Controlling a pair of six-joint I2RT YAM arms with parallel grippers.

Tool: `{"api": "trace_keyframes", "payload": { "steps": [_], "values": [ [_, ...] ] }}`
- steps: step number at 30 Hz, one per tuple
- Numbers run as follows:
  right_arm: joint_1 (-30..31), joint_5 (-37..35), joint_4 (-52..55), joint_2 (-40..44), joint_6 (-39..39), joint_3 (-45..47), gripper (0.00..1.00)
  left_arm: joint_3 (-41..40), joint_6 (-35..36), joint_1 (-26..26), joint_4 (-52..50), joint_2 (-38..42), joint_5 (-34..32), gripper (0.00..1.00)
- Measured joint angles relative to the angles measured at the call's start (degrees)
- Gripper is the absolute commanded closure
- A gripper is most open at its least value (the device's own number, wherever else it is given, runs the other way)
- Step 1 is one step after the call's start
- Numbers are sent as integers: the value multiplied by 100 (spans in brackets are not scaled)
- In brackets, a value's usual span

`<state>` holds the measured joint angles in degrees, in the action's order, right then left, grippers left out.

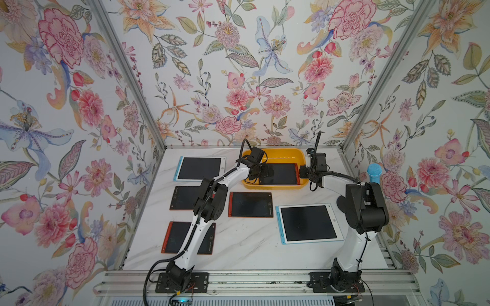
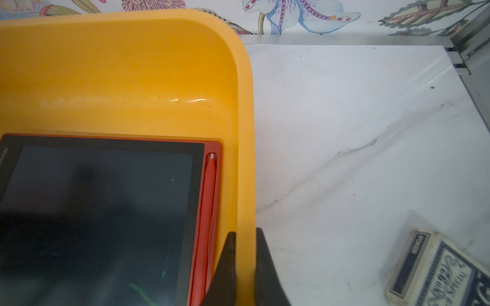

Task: Take out the writing tablet from the storage box
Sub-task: Pick up the writing tablet from the storage box.

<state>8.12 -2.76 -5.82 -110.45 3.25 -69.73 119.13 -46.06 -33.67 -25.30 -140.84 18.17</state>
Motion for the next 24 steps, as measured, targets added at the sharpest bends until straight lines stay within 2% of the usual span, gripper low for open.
{"api": "trace_keyframes", "payload": {
  "steps": [9,18,24],
  "values": [
    [22,-131,26,-4,20,-35,100,0,-570,-13,264,-2,546,0],
    [9,-234,70,-15,17,-162,100,-15,-1150,42,640,2,717,0],
    [-4,-258,136,-57,20,-229,100,-317,-1473,68,1058,101,800,0]
  ]
}}
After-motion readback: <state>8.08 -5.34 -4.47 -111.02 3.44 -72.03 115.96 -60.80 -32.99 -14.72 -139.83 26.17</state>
